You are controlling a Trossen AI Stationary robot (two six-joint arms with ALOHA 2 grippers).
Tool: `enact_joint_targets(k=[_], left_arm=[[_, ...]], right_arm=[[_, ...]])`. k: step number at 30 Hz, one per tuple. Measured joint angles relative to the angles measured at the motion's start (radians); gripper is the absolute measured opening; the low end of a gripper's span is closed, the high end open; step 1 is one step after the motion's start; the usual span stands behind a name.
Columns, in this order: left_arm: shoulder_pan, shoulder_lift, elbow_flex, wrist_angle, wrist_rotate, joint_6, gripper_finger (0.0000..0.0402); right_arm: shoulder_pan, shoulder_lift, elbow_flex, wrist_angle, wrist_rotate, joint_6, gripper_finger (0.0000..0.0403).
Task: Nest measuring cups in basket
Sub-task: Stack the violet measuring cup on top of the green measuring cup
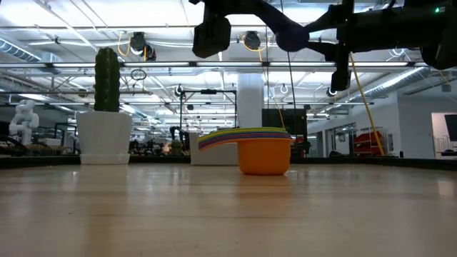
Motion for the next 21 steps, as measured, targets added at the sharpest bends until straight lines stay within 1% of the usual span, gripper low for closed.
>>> enact_joint_targets(k=[6, 9, 13, 17, 18, 21], left_arm=[[0.003, 0.0, 0.0, 0.0, -0.004, -0.048, 0.0005], [0.003, 0.0, 0.0, -0.001, -0.004, -0.073, 0.0004], [0.005, 0.0, -0.001, -0.015, 0.02, -0.121, 0.0004], [0.028, -0.047, -0.044, -0.128, 0.181, -0.261, 0.0004], [0.043, -0.068, -0.062, -0.136, 0.241, -0.305, 0.0004], [0.076, -0.156, -0.14, -0.153, 0.341, -0.367, 0.0004]], right_arm=[[0.001, 0.0, -0.01, 0.012, -0.004, -0.057, 0.0098], [-0.005, 0.0, -0.061, 0.092, -0.003, -0.088, 0.011], [-0.025, -0.052, -0.153, 0.095, -0.001, -0.098, 0.012], [-0.031, -0.105, -0.245, 0.095, -0.001, -0.094, 0.0123], [-0.031, -0.119, -0.259, 0.096, -0.003, -0.093, 0.0123], [-0.03, -0.144, -0.28, 0.095, -0.026, -0.117, 0.0121]])
